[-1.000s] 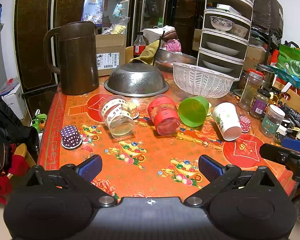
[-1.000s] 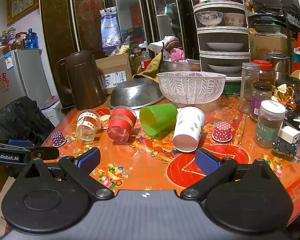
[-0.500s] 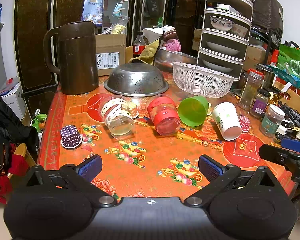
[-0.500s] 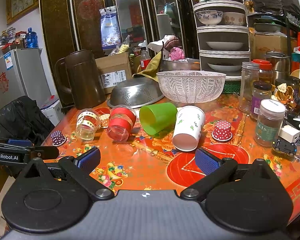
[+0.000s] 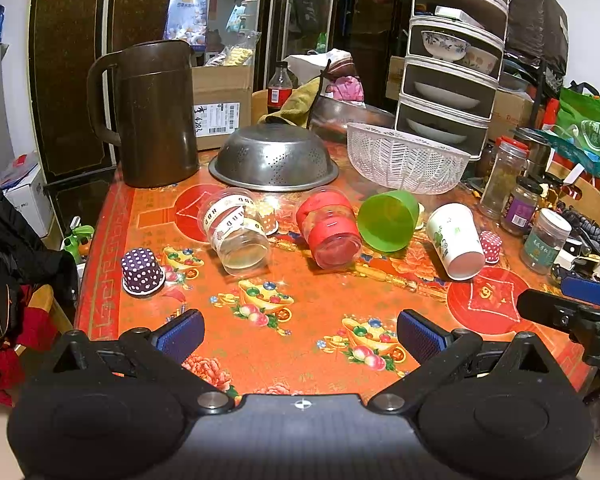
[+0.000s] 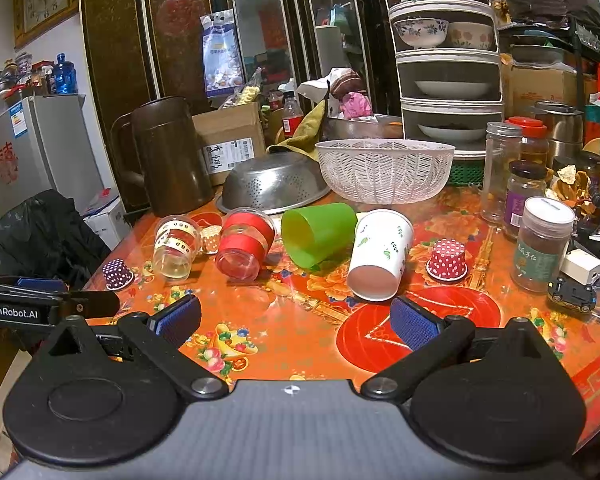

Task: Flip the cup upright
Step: 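Move the right tool to the red-banded clear cup and close on it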

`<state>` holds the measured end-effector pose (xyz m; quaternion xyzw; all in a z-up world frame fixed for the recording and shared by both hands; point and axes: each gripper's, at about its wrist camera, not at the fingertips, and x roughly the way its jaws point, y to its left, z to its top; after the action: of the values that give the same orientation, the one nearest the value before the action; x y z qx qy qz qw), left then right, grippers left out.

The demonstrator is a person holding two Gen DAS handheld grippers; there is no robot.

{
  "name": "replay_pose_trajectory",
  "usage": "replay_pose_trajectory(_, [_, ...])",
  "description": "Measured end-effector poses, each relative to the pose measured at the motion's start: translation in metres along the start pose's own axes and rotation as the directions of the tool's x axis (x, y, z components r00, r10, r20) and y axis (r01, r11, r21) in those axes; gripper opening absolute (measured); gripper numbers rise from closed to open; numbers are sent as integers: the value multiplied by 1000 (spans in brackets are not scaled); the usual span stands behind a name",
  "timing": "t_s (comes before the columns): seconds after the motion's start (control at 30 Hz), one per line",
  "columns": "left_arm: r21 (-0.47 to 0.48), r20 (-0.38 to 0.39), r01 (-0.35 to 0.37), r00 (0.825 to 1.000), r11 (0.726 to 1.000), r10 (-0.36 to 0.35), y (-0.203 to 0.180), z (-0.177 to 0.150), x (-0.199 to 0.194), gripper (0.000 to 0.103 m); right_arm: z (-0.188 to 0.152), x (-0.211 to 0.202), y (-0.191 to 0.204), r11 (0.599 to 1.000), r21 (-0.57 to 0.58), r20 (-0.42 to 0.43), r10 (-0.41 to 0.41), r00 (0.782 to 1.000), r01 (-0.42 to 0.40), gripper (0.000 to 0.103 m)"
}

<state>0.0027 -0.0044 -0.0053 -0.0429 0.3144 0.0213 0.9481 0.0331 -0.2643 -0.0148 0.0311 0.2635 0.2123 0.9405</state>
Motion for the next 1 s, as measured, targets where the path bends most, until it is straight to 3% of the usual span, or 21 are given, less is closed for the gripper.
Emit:
replay_pose_trajectory(0.17, [4, -9, 1, 1000, 1000, -1, 4, 1, 0, 103, 4, 4, 0, 1000, 9, -23, 20, 1000, -19, 102])
replay_pose_trajectory(0.3, [4, 13, -22, 1000, 1000, 22, 13, 1, -3, 103, 27, 20, 7, 997, 18, -65, 75, 995, -74, 102])
replay_pose_trajectory(0.43, [-18, 12, 7, 1000, 1000, -6, 24, 1, -3, 103, 63, 56, 27, 989, 24, -132, 149, 980, -147, 102])
replay_pose_trajectory(0.53, [-28, 15, 18, 1000, 999, -17, 31, -1, -4, 103, 87, 98, 43, 991, 15, -196, 134, 971, -134, 102])
replay_pose_trajectory(0.73, [-50, 12, 23, 1000, 999, -22, 48, -8, -8, 103, 96, 185, 63, 992, 57, -397, 126, 909, -112, 92])
replay_pose_trajectory(1.0, [-110, 3, 30, 1000, 993, -30, 78, -19, -7, 103, 86, 234, 71, 999, 26, -496, 34, 867, -24, 79])
